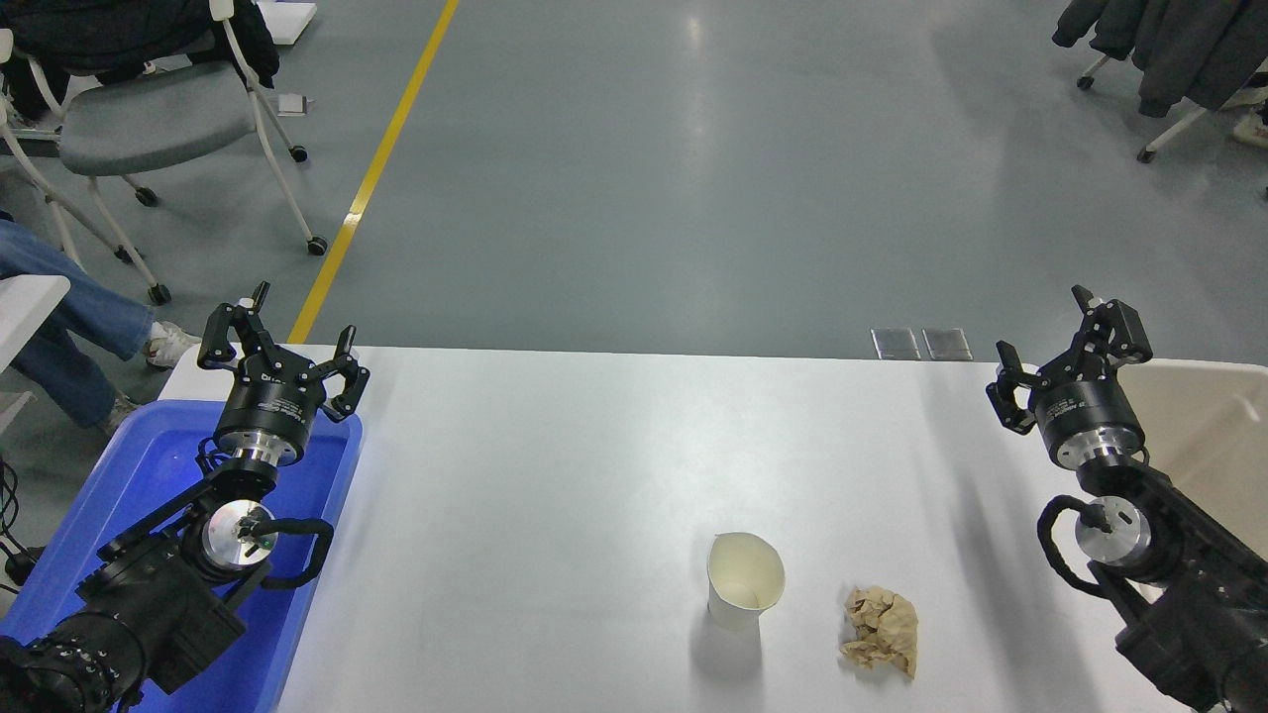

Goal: Dispose of the paper cup in the dustbin

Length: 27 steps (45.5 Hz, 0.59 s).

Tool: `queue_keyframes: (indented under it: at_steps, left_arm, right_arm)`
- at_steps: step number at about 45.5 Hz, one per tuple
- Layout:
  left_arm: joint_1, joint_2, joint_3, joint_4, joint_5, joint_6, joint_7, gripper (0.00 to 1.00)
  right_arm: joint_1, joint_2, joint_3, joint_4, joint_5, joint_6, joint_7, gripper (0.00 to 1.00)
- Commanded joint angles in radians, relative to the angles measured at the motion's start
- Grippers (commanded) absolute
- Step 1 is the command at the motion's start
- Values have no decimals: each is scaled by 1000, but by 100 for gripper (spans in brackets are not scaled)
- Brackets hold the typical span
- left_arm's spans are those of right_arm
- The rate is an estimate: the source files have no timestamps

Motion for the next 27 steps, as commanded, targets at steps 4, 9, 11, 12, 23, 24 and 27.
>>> queue_keyframes:
  at_steps: [4, 9, 11, 12, 23, 24, 27]
  left_arm:
    - [0, 0, 0, 0, 0, 0, 3, 100]
    - [0, 0, 0, 0, 0, 0, 0, 100]
    - [0, 0, 0, 0, 0, 0, 0, 100]
    - [0, 0, 0, 0, 0, 0, 0, 100]
    - [0, 0, 0, 0, 0, 0, 0, 100]
    - [0, 0, 0, 0, 0, 0, 0, 100]
    - [0, 0, 0, 0, 0, 0, 0, 100]
  right_arm:
    - [-1, 1, 3, 0, 0, 0, 2, 99]
    - [-1, 1, 3, 0, 1, -1, 2, 99]
    - [-1, 1, 3, 0, 0, 0, 2, 99]
    - [-1, 1, 3, 0, 0, 0, 2, 99]
    - [0, 0, 1, 0, 0, -1, 2, 99]
    - [0, 0, 1, 0, 1, -1, 2, 99]
    - [2, 0, 1, 0, 1, -1, 2, 99]
